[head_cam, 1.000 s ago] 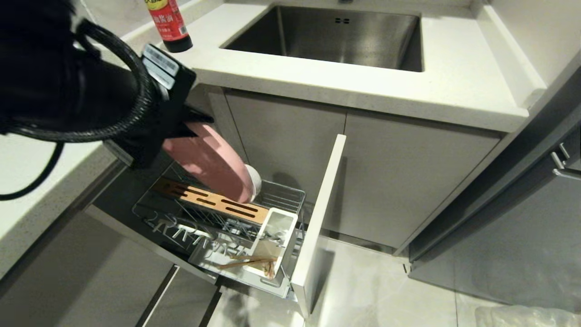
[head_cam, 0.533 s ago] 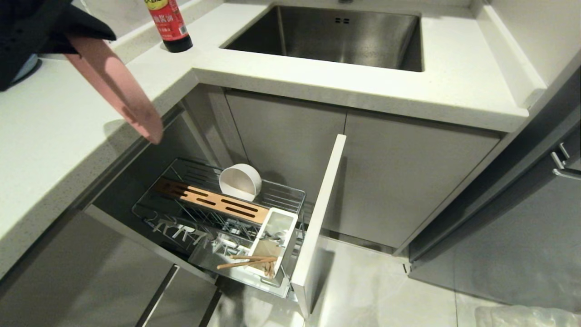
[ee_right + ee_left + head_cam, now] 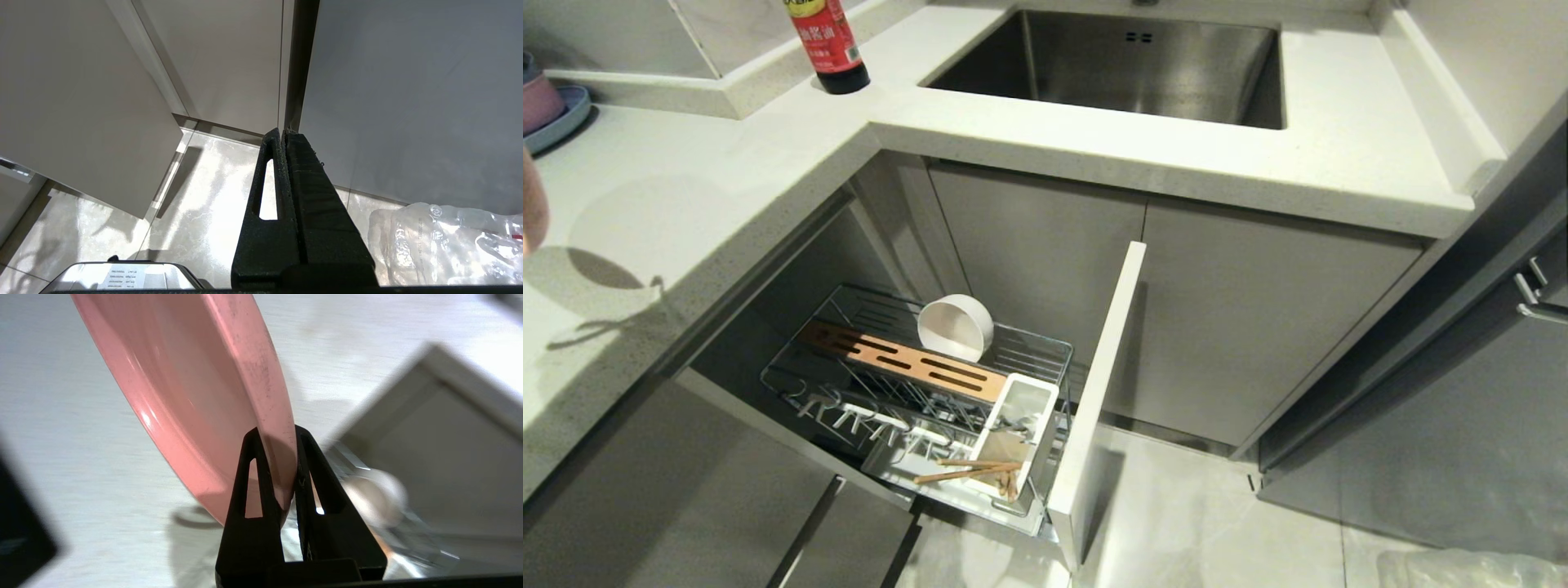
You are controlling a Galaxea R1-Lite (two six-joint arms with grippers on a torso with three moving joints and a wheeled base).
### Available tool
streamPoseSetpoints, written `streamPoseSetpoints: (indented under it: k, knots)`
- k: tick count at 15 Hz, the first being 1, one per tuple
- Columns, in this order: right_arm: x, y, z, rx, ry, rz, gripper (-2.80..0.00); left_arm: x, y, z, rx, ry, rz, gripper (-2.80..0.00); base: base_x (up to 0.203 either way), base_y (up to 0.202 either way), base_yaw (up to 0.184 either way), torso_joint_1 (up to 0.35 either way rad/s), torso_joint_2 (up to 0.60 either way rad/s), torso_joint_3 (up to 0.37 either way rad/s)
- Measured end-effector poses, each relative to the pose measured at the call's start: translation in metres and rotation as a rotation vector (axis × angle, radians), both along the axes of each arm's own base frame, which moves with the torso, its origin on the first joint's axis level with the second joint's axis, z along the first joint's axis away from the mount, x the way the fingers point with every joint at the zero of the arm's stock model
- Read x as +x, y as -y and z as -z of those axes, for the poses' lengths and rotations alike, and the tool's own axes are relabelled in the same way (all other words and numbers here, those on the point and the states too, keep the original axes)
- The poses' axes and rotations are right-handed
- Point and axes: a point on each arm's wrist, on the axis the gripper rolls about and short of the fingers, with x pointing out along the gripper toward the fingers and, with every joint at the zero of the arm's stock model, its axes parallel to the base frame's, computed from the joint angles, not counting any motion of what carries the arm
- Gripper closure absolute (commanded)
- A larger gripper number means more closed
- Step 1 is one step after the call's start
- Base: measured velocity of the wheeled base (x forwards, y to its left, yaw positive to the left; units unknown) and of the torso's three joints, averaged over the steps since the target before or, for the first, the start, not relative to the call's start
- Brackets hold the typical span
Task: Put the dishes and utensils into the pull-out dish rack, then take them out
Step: Take the plate out of the cupboard
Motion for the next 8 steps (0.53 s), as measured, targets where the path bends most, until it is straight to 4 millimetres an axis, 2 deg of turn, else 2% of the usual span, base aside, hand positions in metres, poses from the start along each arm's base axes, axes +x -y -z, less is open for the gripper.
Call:
streamPoseSetpoints:
  k: [3,8]
  knots:
    - [0.000,0.000,0.000,0.000,0.001,0.000,0.00,-0.001,-0.026,0.011,0.121,-0.179,-0.142,0.00,0.000,0.000,0.000,0.000,0.00,0.000]
    - [0.000,0.000,0.000,0.000,0.000,0.000,0.00,0.001,-0.052,0.025,0.207,-0.408,-0.289,0.00,0.000,0.000,0.000,0.000,0.00,0.000]
